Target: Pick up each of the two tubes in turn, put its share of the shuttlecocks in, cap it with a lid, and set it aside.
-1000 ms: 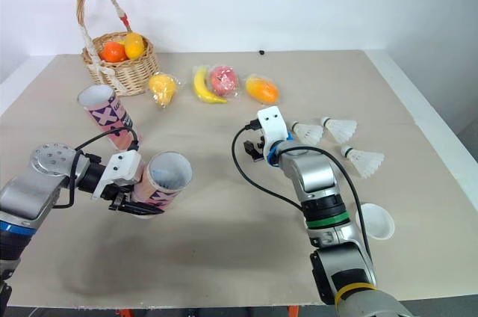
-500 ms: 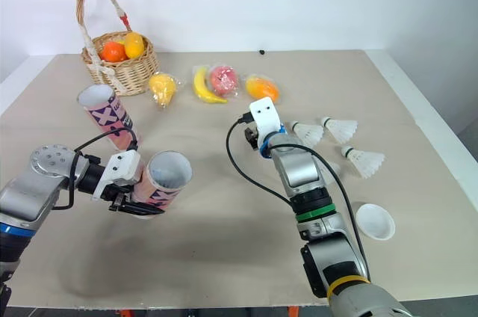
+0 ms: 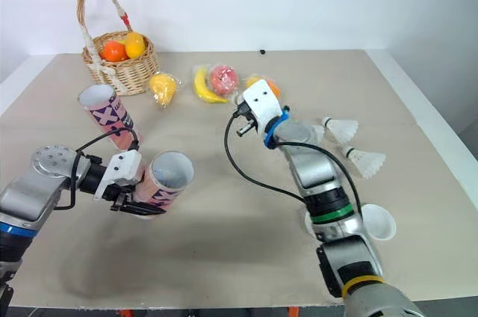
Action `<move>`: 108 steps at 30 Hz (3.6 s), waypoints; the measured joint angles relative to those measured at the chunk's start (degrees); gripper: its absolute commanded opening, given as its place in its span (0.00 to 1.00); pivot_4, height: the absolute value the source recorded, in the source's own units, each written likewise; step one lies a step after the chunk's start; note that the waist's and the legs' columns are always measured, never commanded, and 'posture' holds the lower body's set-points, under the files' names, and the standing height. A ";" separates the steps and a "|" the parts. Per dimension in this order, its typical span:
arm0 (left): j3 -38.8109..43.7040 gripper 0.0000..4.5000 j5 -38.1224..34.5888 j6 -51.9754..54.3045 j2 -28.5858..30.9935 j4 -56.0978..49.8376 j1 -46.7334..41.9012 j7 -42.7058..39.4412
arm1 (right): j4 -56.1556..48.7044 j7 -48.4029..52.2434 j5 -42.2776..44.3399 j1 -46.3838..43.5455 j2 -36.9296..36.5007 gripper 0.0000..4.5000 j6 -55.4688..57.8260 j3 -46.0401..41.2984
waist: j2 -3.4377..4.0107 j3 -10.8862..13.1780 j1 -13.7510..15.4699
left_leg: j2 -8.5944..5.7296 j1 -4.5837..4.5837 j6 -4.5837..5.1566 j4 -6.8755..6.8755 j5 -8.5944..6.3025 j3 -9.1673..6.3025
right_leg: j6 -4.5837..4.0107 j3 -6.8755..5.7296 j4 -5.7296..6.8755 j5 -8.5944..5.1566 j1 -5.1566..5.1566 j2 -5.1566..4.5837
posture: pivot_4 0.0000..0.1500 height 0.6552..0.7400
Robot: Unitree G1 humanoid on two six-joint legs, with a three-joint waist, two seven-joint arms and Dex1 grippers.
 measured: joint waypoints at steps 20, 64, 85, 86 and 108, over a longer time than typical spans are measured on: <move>-1.28 0.64 0.41 0.09 -0.87 1.77 -2.15 -1.51 | -20.10 42.36 18.84 -4.74 -17.05 0.01 -3.67 5.16 | 0.03 0.01 0.20 | -0.20 -0.09 0.04 0.05 -0.03 -0.17 | 0.05 -0.01 0.02 -0.23 0.08 -0.12 | 1.00 0.88; -1.69 0.64 0.15 -0.03 -1.77 1.19 -1.20 -0.04 | -25.59 22.26 26.09 51.08 -32.10 0.62 18.09 -34.35 | -0.05 -0.02 0.10 | -0.92 0.32 0.07 0.06 -0.06 -0.60 | 0.52 -0.37 -0.12 -0.58 0.84 -0.92 | 1.00 0.88; -1.93 0.64 0.28 0.09 -2.91 2.56 -2.22 -0.83 | -21.22 7.92 24.92 37.23 -24.63 0.62 23.21 -24.28 | 0.00 -0.03 0.20 | -1.00 0.28 0.08 0.06 -0.08 -0.69 | 0.62 -0.35 -0.14 -0.62 0.90 -0.97 | 1.00 0.88; -1.92 0.64 0.27 0.18 -2.92 2.41 -2.18 -0.83 | -20.82 7.00 24.45 36.74 -24.00 0.62 23.20 -23.84 | 0.01 -0.03 0.21 | -1.00 0.27 0.08 0.06 -0.08 -0.70 | 0.62 -0.35 -0.13 -0.63 0.90 -0.98 | 1.00 0.88; -1.86 0.64 0.25 1.19 -2.70 1.53 -2.00 -0.60 | -27.69 11.77 26.34 37.88 -27.00 0.01 21.97 -23.00 | 0.01 -0.03 0.19 | -0.99 0.22 0.11 0.05 -0.09 -0.74 | 0.66 -0.37 -0.14 -0.68 0.88 -0.99 | 1.00 0.88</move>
